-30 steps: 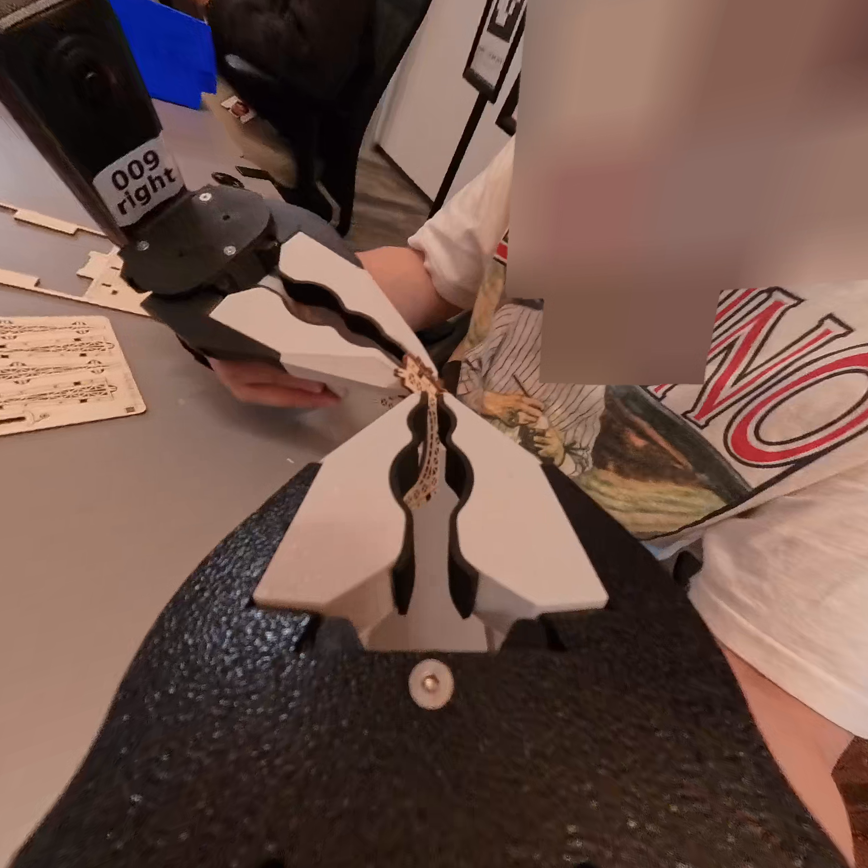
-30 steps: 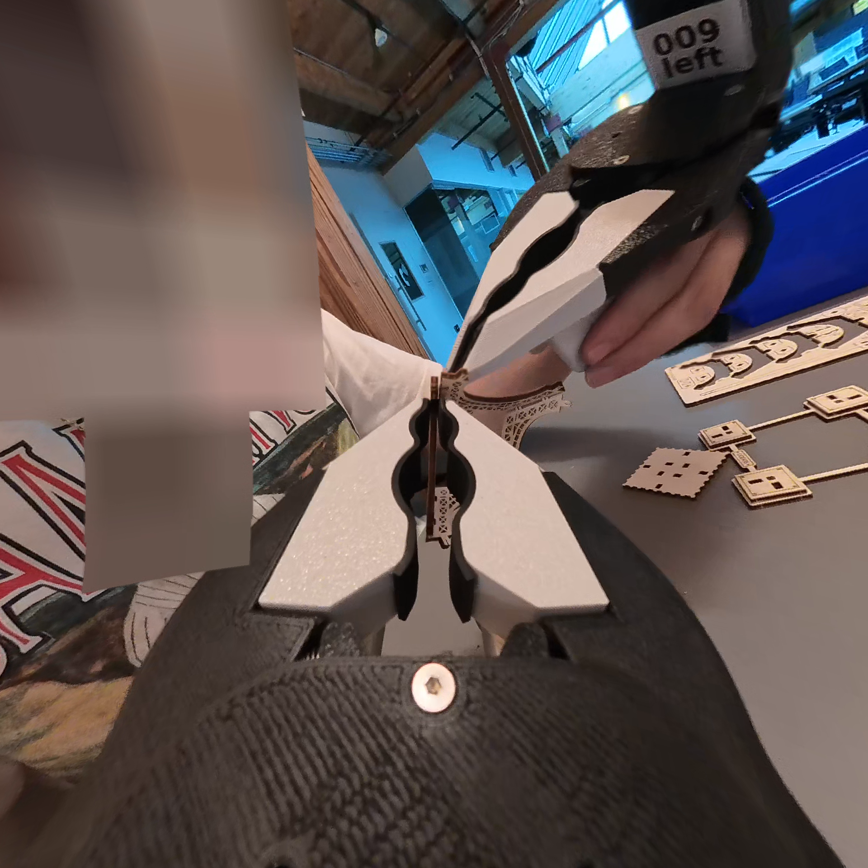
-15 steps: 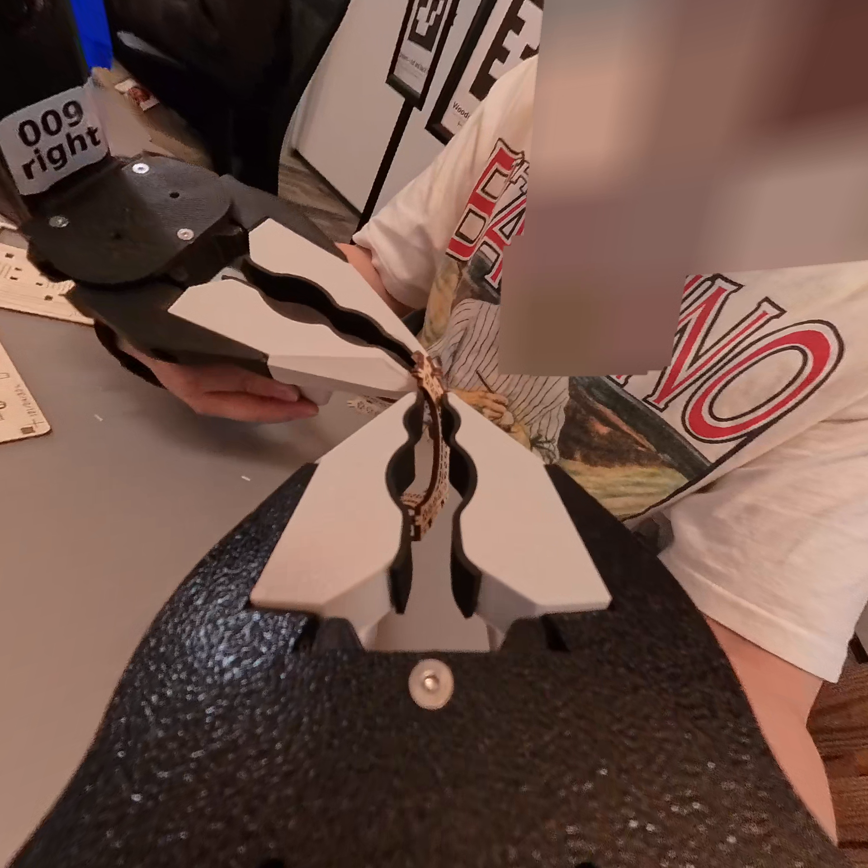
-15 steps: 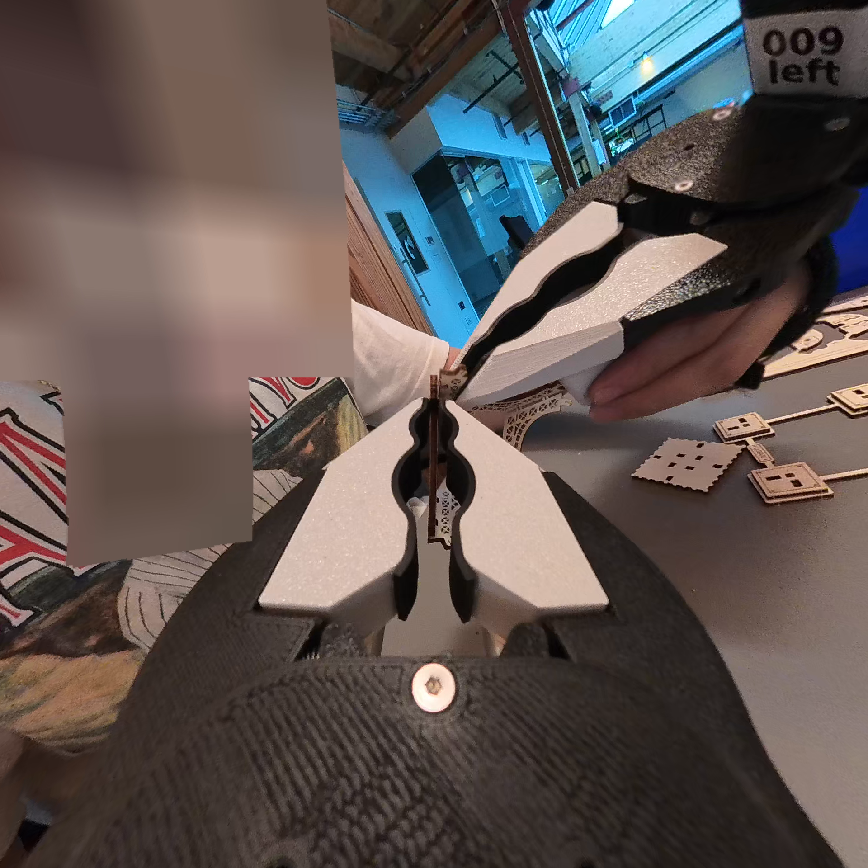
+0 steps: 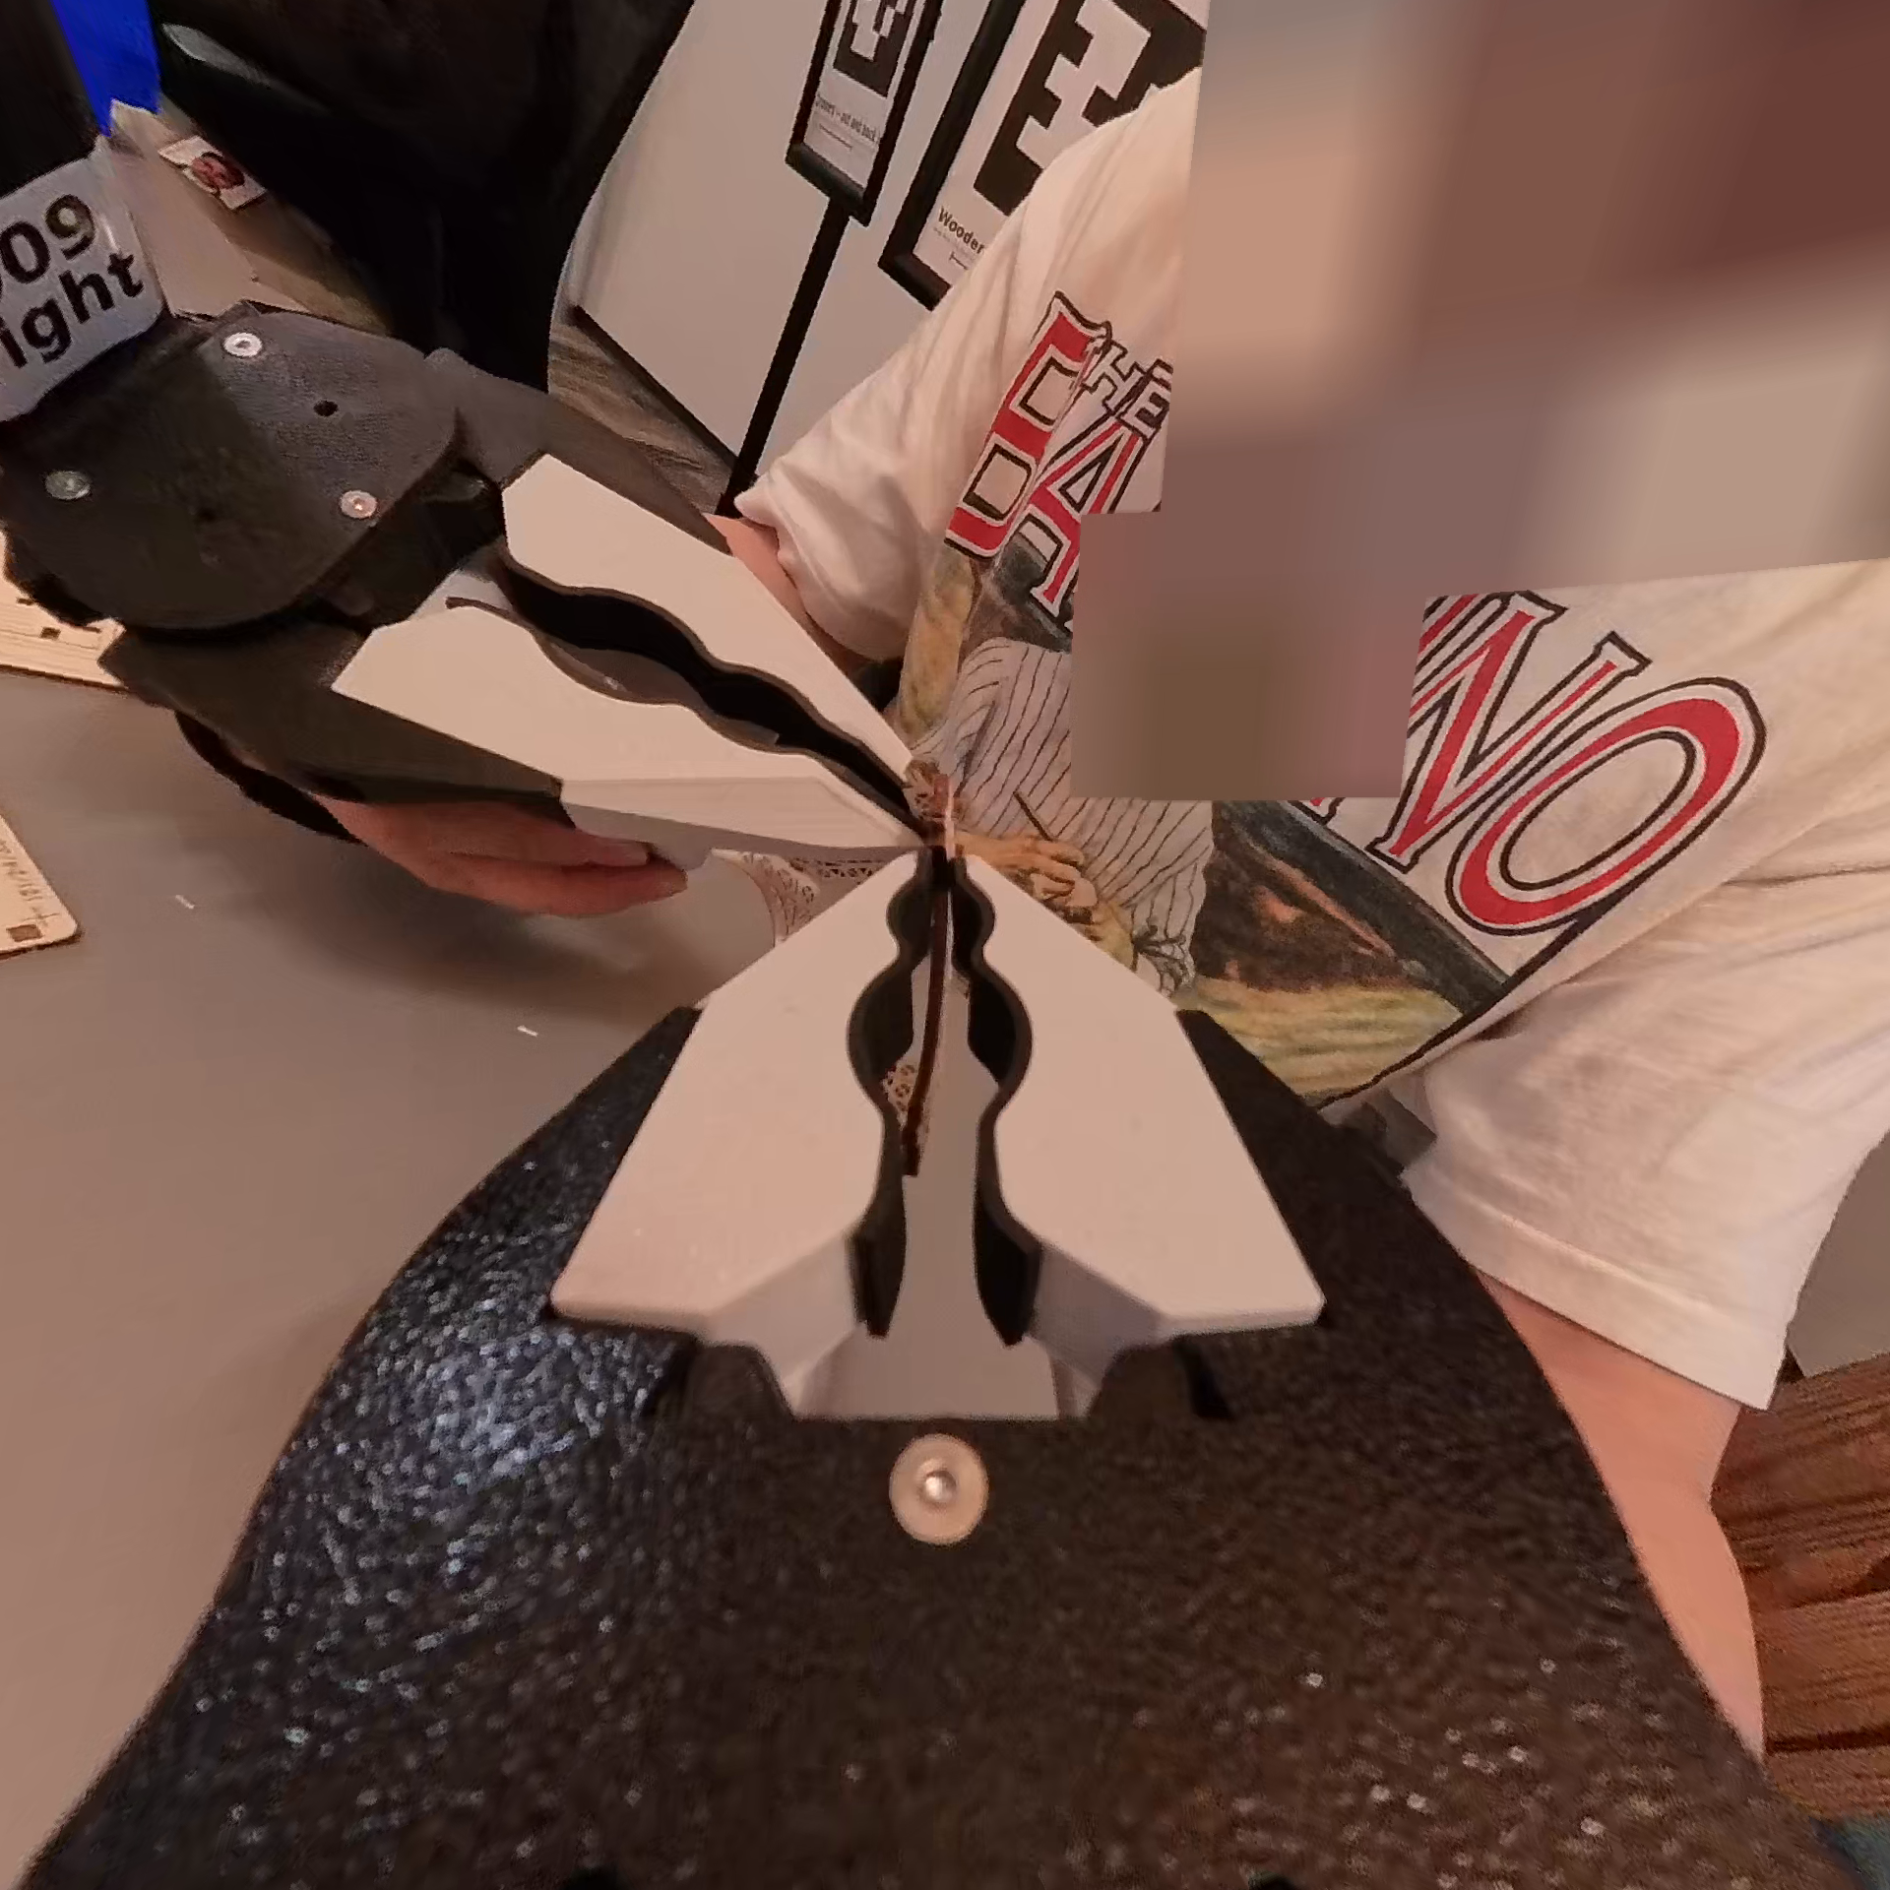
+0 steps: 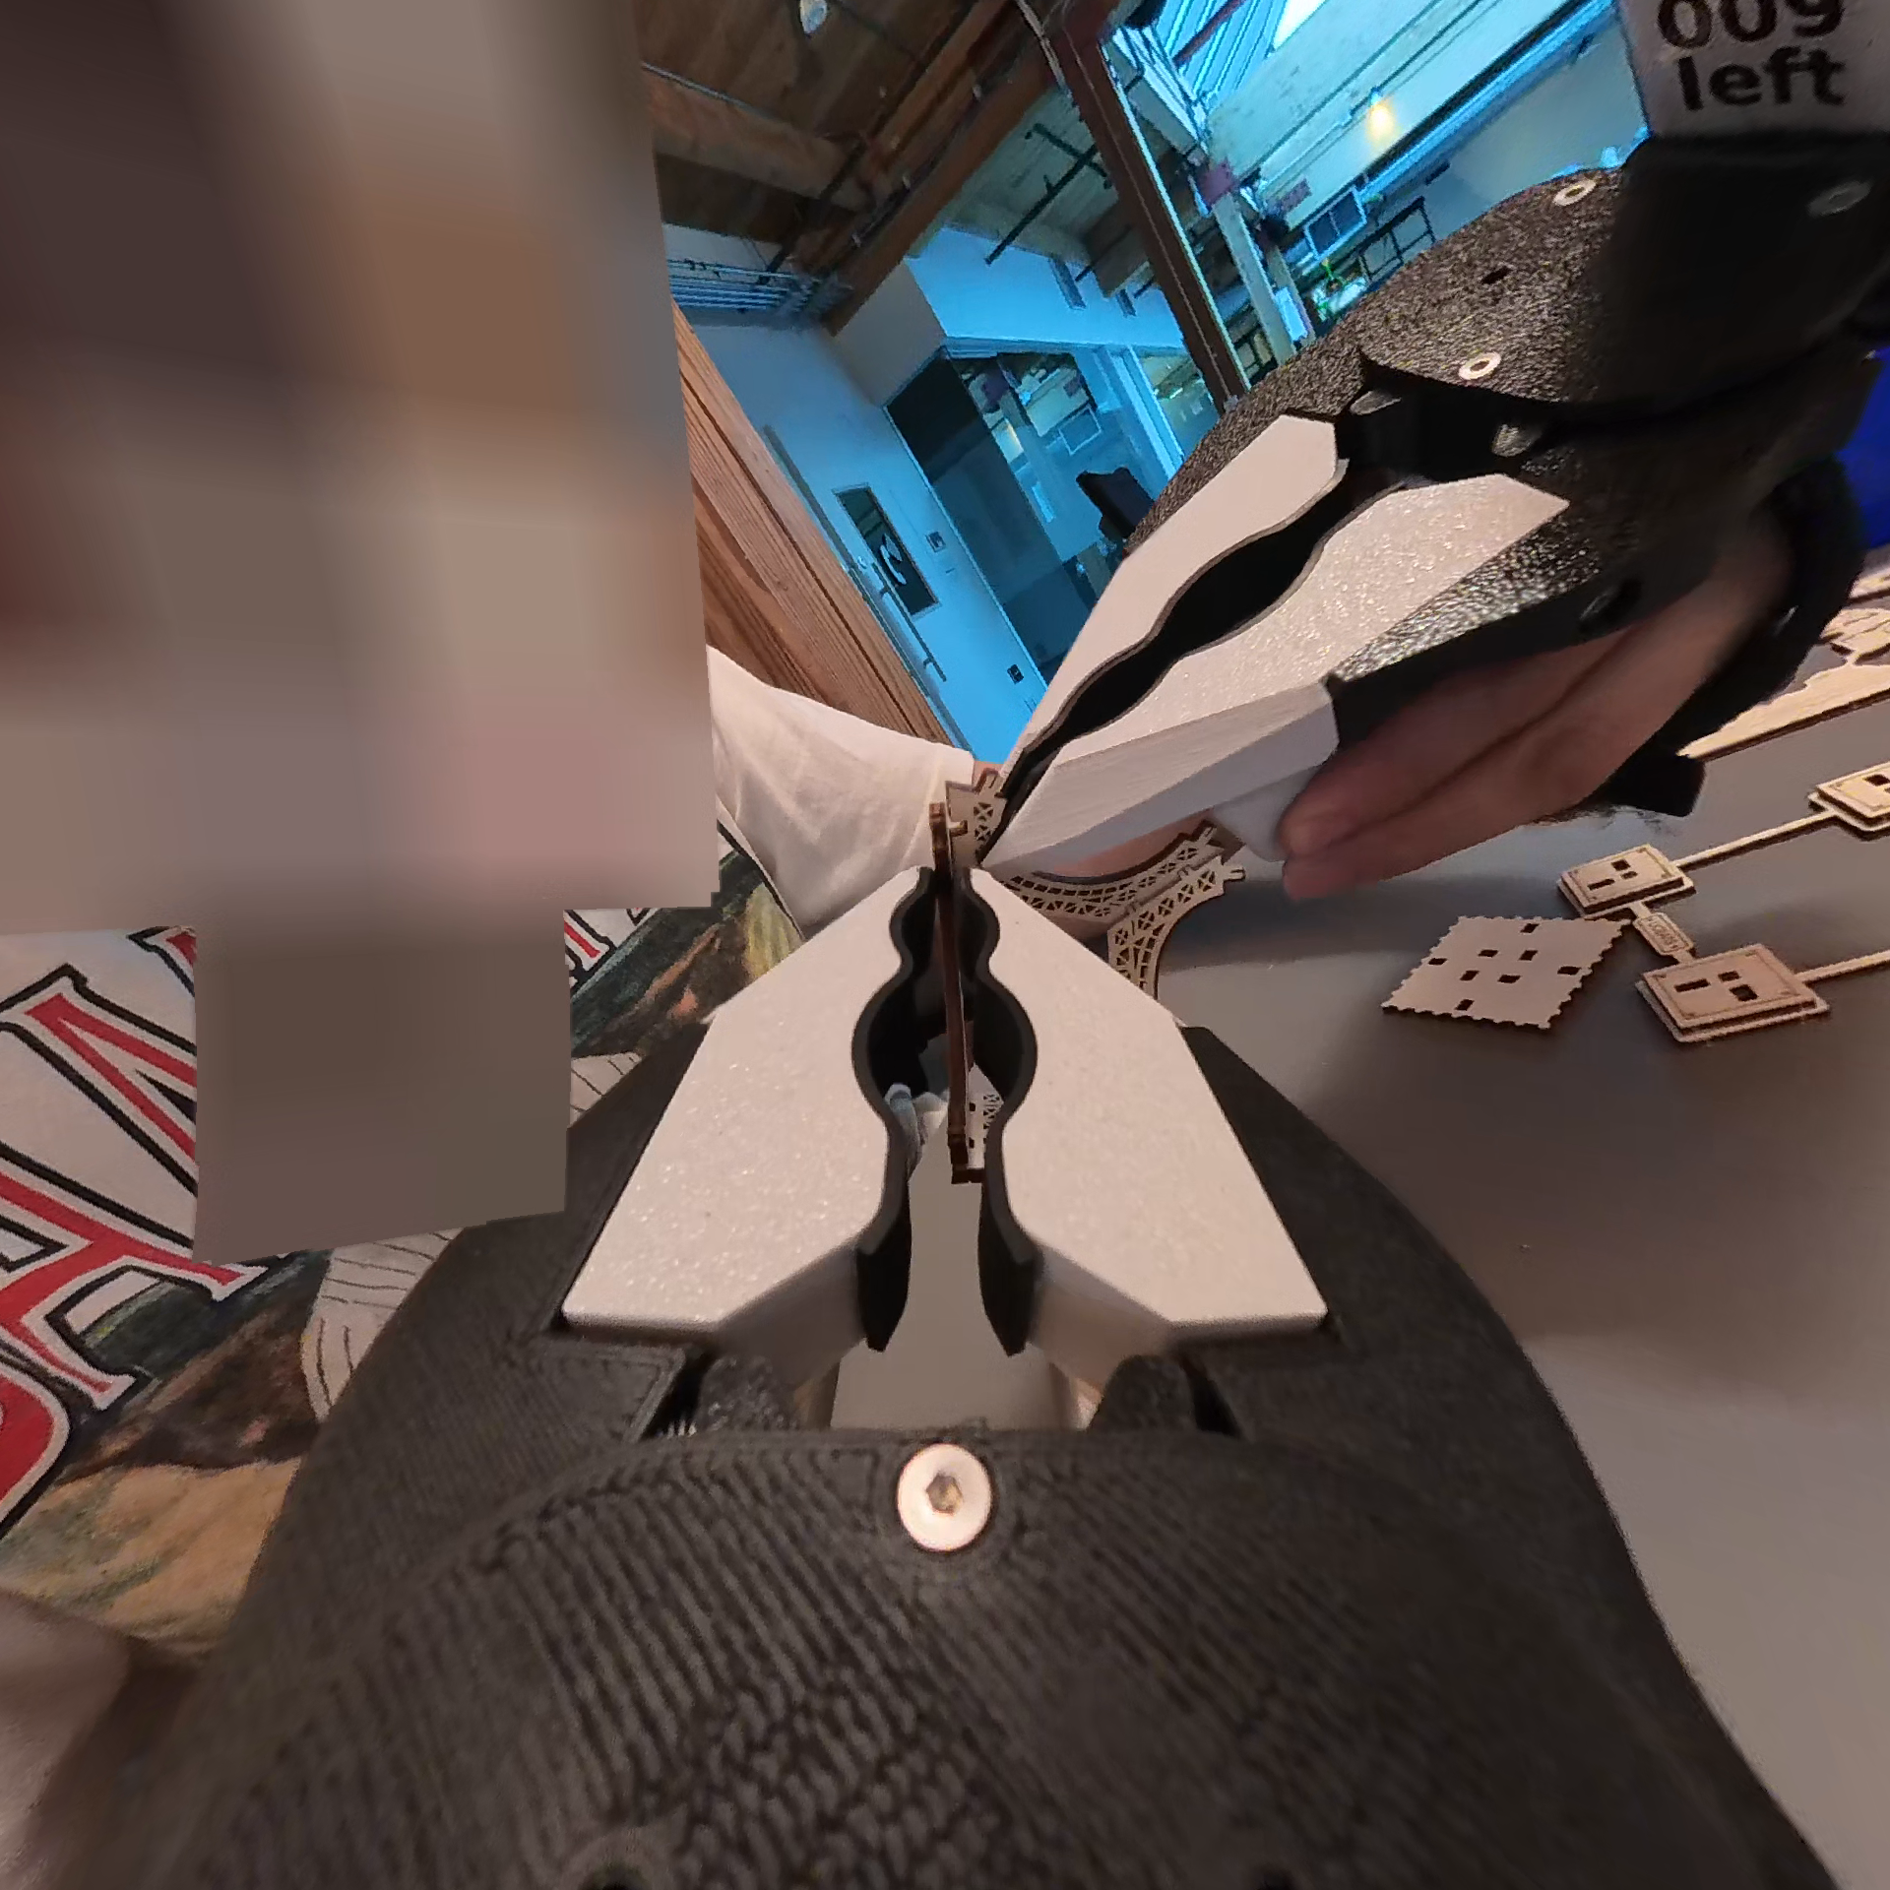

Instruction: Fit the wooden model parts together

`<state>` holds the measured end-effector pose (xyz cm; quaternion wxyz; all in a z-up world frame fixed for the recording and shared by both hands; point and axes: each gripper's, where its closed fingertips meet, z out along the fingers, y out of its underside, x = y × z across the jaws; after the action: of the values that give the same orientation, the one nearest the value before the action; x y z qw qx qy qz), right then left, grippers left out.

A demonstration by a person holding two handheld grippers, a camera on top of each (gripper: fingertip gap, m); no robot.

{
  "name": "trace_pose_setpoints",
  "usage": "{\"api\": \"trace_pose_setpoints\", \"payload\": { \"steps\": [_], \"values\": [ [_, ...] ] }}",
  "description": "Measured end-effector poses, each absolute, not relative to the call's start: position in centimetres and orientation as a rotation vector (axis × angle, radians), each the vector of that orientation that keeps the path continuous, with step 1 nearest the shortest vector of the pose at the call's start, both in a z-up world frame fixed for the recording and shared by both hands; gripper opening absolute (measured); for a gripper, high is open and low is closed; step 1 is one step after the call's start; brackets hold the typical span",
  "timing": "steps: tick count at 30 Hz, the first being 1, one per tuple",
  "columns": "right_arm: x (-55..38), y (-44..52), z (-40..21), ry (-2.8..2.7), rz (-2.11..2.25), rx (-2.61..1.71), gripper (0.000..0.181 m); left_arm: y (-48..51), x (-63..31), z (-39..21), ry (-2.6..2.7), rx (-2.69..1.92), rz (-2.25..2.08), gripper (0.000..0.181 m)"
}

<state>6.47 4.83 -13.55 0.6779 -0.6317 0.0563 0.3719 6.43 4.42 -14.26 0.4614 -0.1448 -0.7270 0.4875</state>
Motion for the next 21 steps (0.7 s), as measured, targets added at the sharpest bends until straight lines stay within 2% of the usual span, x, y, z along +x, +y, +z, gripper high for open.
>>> {"api": "trace_pose_setpoints", "payload": {
  "steps": [21],
  "values": [
    [5.8, 5.2, -14.5, 0.128, 0.893, -1.473, 0.0, 4.7, 5.6, -15.3, -1.74, -0.382, 1.107, 0.0]
  ]
}}
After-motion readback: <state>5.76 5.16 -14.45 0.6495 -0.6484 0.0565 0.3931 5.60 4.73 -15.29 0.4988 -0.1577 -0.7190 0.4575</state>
